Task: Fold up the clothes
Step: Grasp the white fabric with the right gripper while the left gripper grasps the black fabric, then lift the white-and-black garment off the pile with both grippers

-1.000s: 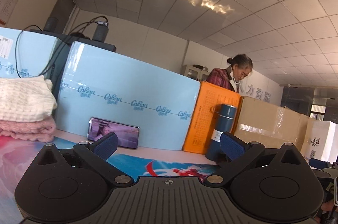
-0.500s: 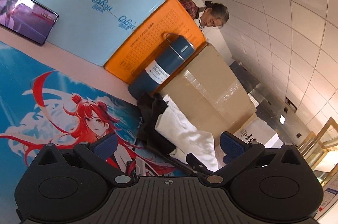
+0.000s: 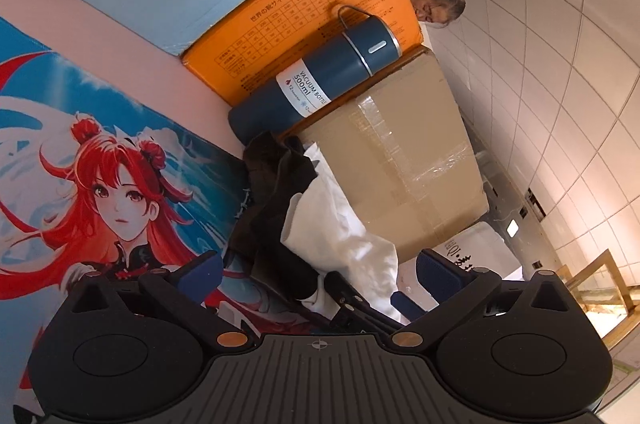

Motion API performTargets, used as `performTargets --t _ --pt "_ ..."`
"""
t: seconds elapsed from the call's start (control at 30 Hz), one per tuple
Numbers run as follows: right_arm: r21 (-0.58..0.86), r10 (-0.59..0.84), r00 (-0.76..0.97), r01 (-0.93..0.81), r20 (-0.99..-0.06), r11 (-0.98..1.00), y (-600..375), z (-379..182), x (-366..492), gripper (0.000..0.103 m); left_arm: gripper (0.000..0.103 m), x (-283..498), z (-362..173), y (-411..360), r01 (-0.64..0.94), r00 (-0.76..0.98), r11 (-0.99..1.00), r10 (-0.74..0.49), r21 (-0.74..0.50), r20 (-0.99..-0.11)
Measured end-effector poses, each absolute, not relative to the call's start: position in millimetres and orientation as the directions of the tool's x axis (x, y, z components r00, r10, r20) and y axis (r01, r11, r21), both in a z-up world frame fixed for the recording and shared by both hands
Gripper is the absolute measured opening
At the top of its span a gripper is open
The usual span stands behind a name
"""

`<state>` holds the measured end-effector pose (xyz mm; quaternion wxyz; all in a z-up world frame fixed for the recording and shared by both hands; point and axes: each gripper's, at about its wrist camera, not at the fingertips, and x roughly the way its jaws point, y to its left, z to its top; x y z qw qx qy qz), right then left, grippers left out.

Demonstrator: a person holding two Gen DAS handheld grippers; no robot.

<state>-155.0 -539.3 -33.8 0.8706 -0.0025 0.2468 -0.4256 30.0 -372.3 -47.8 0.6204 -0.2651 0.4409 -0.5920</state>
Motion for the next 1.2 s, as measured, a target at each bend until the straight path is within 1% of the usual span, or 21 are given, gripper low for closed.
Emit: performTargets --t 0.03,0.07,0.1,0.13,0.17,0.27,0.33,0.43,0.47,0.5,0.57,0.63,0.73,0.77,0.9,0.97,1.0,1.03,1.13,1.17,1.2 --pt "-0.212 -0.746 0.517 0.743 -0.420 0.635 -539 -34 -154 0.092 0.103 32 -52 -377 0.474 -0.099 0.150 -0.970 -0.867 -0.222" --pt "-0.194 -0.737 0.527 0.741 -0.424 0.642 -540 -33 -152 0.073 0.103 34 -57 -382 0.448 -0.104 0.144 -0.972 -0.882 -0.211" --pt "-0.174 -0.726 0.538 0.739 -0.428 0.650 -541 -32 -150 0.062 0.103 35 -60 -386 0.427 -0.107 0.138 -0.974 -0.893 -0.202" --pt "-0.133 -0.704 0.557 0.735 -0.440 0.664 -543 -31 -150 0.041 0.103 35 -63 -389 0.417 -0.106 0.136 -0.975 -0.899 -0.197" --pt "-0.089 -0.687 0.574 0.735 -0.446 0.672 -546 -31 -151 0.025 0.102 35 -64 -393 0.417 -0.101 0.143 -0.974 -0.898 -0.202" --pt "0.012 -0.678 0.598 0.753 -0.428 0.658 -550 -29 -159 0.015 0.098 33 -65 -406 0.445 -0.099 0.142 -0.974 -0.884 -0.206" --pt "0.102 -0.669 0.619 0.760 -0.411 0.641 -554 -27 -169 0.013 0.096 31 -63 -415 0.476 -0.102 0.148 -0.970 -0.867 -0.222" --pt "0.186 -0.671 0.626 0.771 -0.397 0.609 -560 -27 -182 0.012 0.082 26 -61 -435 0.539 -0.108 0.157 -0.962 -0.827 -0.252" --pt "0.200 -0.675 0.622 0.776 -0.397 0.598 -563 -27 -185 0.012 0.063 24 -61 -438 0.552 -0.108 0.140 -0.965 -0.822 -0.237" --pt "0.216 -0.677 0.621 0.779 -0.396 0.588 -565 -28 -188 0.012 0.055 23 -61 -439 0.558 -0.119 0.113 -0.970 -0.822 -0.214" --pt "0.278 -0.654 0.648 0.760 -0.392 0.587 -571 -31 -193 0.013 0.055 22 -62 -442 0.547 -0.148 0.072 -0.972 -0.834 -0.180" --pt "0.347 -0.607 0.695 0.718 -0.386 0.603 -577 -35 -195 0.018 0.055 22 -64 -444 0.528 -0.159 0.047 -0.975 -0.848 -0.153" --pt "0.359 -0.567 0.731 0.681 -0.380 0.638 -578 -35 -189 0.038 0.057 30 -63 -441 0.481 -0.155 0.047 -0.978 -0.875 -0.138" --pt "0.349 -0.566 0.734 0.677 -0.375 0.648 -576 -34 -186 0.043 0.062 31 -59 -439 0.487 -0.141 0.046 -0.981 -0.872 -0.131" --pt "0.309 -0.571 0.720 0.689 -0.394 0.656 -578 -34 -171 0.047 0.063 30 -52 -434 0.492 -0.155 0.002 -0.984 -0.870 -0.090" --pt "0.298 -0.573 0.713 0.695 -0.403 0.655 -581 -34 -165 0.047 0.063 21 -53 -443 0.515 -0.186 -0.001 -0.976 -0.857 -0.110" --pt "0.292 -0.575 0.709 0.698 -0.408 0.654 -582 -35 -163 0.047 0.063 15 -54 -448 0.530 -0.201 0.000 -0.972 -0.848 -0.125" --pt "0.289 -0.577 0.705 0.702 -0.413 0.652 -584 -35 -161 0.042 0.063 13 -56 -454 0.540 -0.197 0.018 -0.969 -0.842 -0.147" --pt "0.334 -0.594 0.689 0.723 -0.414 0.605 -593 -39 -172 0.017 0.062 19 -74 -466 0.461 -0.188 0.074 -0.966 -0.884 -0.179" --pt "0.368 -0.601 0.686 0.728 -0.411 0.579 -597 -40 -178 0.012 0.062 19 -76 -467 0.458 -0.186 0.075 -0.966 -0.886 -0.178" --pt "0.402 -0.607 0.683 0.730 -0.406 0.553 -601 -42 -184 0.010 0.061 17 -76 -467 0.472 -0.182 0.074 -0.967 -0.879 -0.180"
